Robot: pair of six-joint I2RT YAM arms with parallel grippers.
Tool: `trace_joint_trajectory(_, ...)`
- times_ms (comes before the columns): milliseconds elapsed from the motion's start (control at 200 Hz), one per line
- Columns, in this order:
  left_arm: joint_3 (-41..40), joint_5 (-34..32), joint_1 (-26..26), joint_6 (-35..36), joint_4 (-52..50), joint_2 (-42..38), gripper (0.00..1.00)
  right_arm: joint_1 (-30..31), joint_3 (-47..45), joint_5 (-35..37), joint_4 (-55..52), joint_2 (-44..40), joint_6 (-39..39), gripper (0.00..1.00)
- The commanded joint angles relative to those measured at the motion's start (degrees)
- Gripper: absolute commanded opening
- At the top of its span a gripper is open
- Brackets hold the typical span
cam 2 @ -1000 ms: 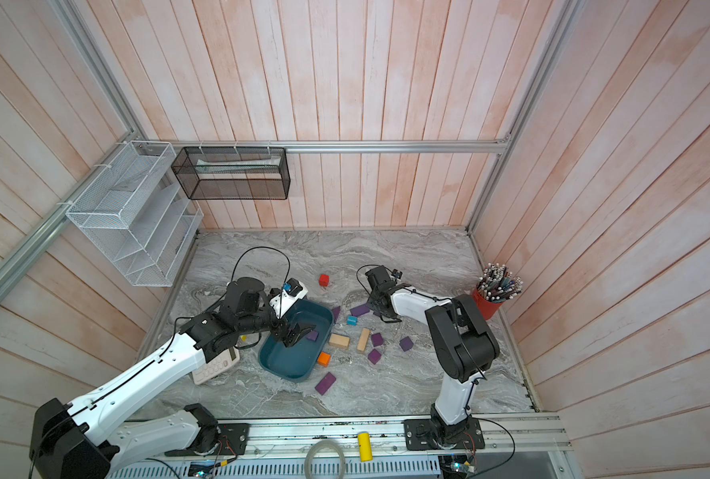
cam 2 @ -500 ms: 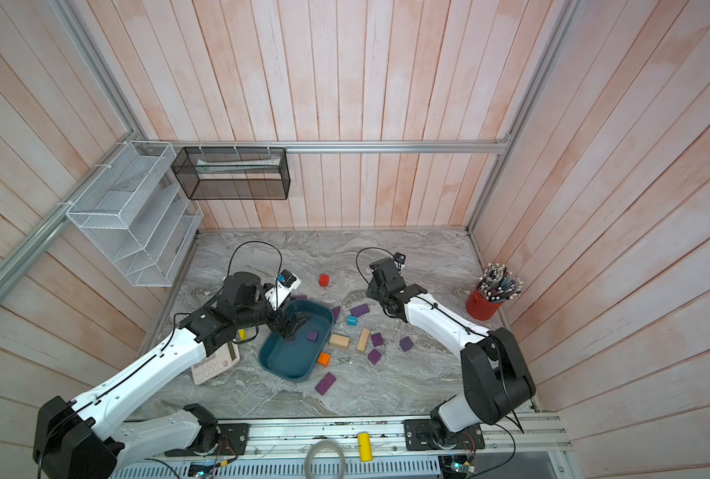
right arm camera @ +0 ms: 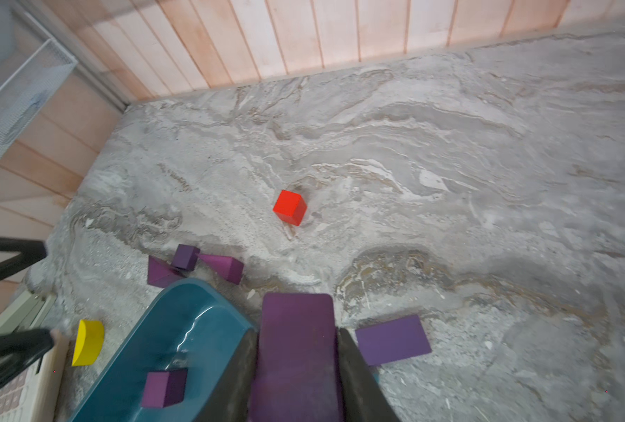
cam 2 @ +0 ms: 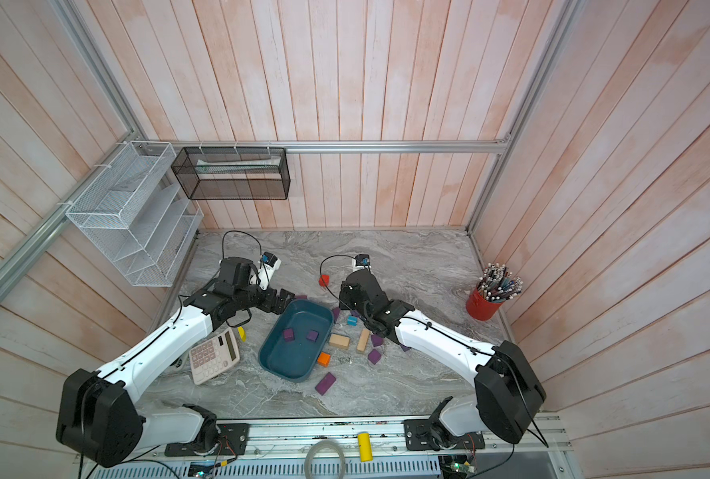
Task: Pick purple bricks into the storage bin
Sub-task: Place the building block in the storage box.
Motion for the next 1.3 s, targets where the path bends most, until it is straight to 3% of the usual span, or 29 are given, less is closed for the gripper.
trace_joint_trajectory(0,3.2,-4.2,1.5,-4.3,-3.4,3.7,1.0,2.2,-0.4,-2.6,5.3,1.3,-5.0,0.2)
trace_joint_trajectory(235,6.2,-5.0,4.6,-8.3,-6.2,8.7,1.0,7.3,1.5,-3.4,8.0,6.6,-11.3,0.2)
trace_joint_trajectory(535,8.7,-10.7,5.3,-10.7,-9.8,13.8,0.96,12.5,7.4,0.0,4.3,16.4,-20.1,0.2)
trace_joint_trajectory(790,9.6,-11.8,6.6,-11.7,-11.2,15.4,0.96,13.0,10.6,-1.4,2.8,23.4,-23.6,0.21)
trace_joint_trajectory(1295,10.5,-12.2,8.3,-12.4,-12.3,17.6,0.96,12.9,11.5,2.8,4.3,30.8,-31.1,0.22)
